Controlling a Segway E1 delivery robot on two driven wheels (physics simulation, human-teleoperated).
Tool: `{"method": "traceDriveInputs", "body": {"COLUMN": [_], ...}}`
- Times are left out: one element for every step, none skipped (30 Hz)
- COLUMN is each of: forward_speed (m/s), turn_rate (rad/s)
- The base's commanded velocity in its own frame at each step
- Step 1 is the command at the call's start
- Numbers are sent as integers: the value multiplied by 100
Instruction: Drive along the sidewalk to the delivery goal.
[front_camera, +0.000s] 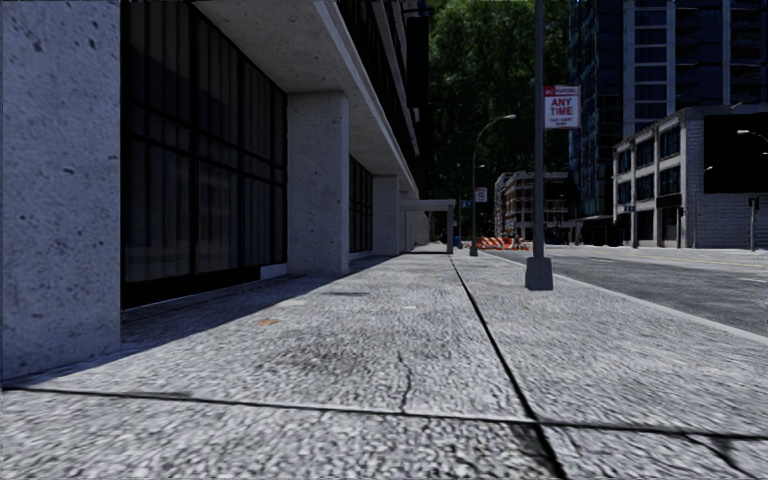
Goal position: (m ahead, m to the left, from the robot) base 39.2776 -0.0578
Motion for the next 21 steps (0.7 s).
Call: {"method": "traceDriveInputs", "body": {"forward_speed": [200, 200, 200, 200, 200, 200, 200, 200, 200, 200, 200, 200, 200, 200, 200, 200, 200, 200, 200, 200, 200], "turn_rate": [-41, -41, -41, -41, -41, -41, -41, -41, -41, -41, 0, 0, 0, 0, 0, 0, 0, 0, 0, 0, 0]}}
